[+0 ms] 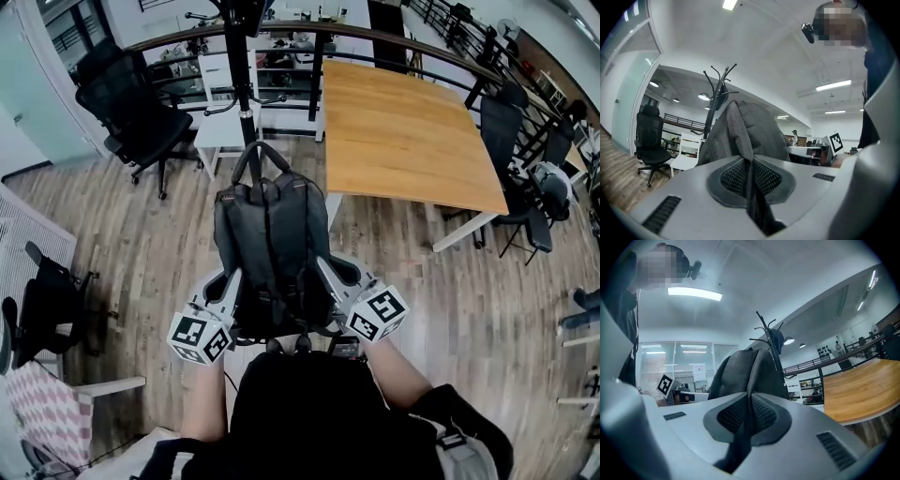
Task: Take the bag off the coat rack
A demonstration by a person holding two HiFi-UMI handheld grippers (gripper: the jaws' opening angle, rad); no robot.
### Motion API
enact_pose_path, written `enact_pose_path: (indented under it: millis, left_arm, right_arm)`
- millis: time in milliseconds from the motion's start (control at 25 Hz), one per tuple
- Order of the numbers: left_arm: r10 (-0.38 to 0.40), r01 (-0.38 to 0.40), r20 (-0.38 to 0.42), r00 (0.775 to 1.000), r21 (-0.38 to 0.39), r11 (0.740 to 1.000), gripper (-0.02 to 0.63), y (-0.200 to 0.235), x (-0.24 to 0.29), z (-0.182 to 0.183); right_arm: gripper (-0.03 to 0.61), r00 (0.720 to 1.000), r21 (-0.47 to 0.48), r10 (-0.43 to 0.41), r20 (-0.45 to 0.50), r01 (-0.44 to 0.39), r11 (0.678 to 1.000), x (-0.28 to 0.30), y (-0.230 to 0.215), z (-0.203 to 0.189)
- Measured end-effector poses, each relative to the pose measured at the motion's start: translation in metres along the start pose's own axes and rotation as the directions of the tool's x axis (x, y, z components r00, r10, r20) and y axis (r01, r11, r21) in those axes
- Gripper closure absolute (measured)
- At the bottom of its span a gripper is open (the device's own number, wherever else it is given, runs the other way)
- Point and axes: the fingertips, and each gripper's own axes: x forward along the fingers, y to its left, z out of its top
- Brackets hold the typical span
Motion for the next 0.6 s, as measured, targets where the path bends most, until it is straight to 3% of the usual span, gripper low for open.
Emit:
enact_pose_path:
  millis: [240,600]
  left_arm:
    - [0.005,-0.005,0.005,1.000,0.011,1.000,0.575,-0.003,-0.007,0.008]
    - [-0.020,0.019,0.044,0.999,0.033,0.999,0.575,-0.009,-0.008,0.029]
  right_arm:
    - [0.537,1.000,-0.001,0.009,0.011,-0.009,1.000,-0.005,0.007,0.008]
    - [0.537,0.997,-0.077,0.053,0.057,-0.049,0.996,-0.008,0.014,0.030]
